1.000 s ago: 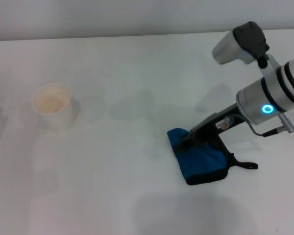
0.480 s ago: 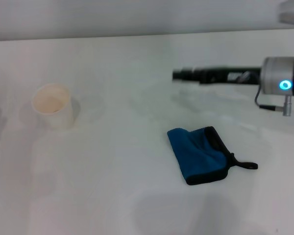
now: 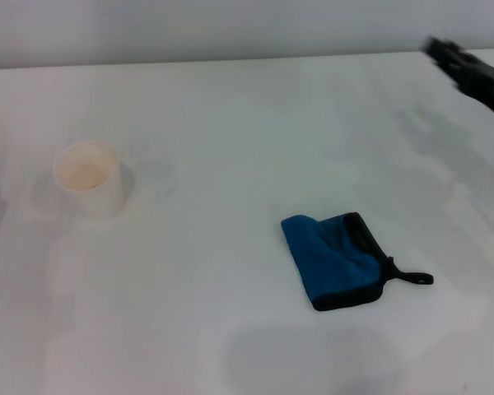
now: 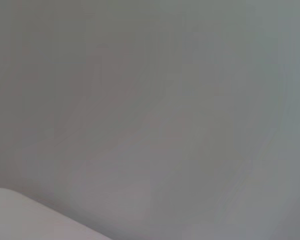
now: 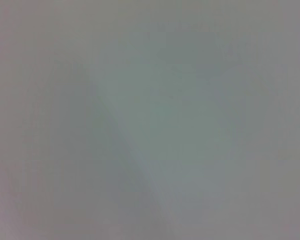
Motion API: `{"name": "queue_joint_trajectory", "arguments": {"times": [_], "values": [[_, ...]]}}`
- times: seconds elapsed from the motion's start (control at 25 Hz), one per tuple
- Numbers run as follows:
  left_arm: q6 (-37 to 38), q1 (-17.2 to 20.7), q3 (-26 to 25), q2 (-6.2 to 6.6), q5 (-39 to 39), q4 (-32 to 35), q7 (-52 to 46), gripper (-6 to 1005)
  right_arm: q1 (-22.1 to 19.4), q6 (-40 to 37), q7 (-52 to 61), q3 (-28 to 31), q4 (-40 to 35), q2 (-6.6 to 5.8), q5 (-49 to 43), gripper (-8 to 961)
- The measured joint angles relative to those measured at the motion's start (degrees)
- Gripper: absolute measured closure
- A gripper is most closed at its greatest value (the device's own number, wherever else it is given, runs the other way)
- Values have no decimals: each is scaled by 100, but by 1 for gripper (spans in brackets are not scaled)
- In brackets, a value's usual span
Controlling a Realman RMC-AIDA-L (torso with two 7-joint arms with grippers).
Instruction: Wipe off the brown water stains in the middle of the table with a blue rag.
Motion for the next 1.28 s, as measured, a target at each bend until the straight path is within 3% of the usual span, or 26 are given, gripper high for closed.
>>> {"name": "queue_joint_trajectory", "arguments": {"times": [0.2, 0.36, 0.76, 1.08, 1.28], "values": [[-101, -48, -28, -8, -68, 18, 10, 107, 72, 206, -1917, 1148, 1238, 30, 273, 531], [-330, -209, -31, -15, -99, 47, 10, 106, 161, 231, -2495, 1996, 1863, 45, 316, 532], [-623, -492, -27, -30, -106, 139, 9, 106, 345, 64, -4460, 2066, 1959, 59, 277, 534], [-1109, -900, -146, -15, -120, 122, -17, 107, 799, -1056, -4545, 2034, 1739, 34, 279, 536], [-1114, -941, -177, -24, -101, 134, -1, 106, 852, -1098, -4566, 2035, 1822, 57, 280, 537]]}}
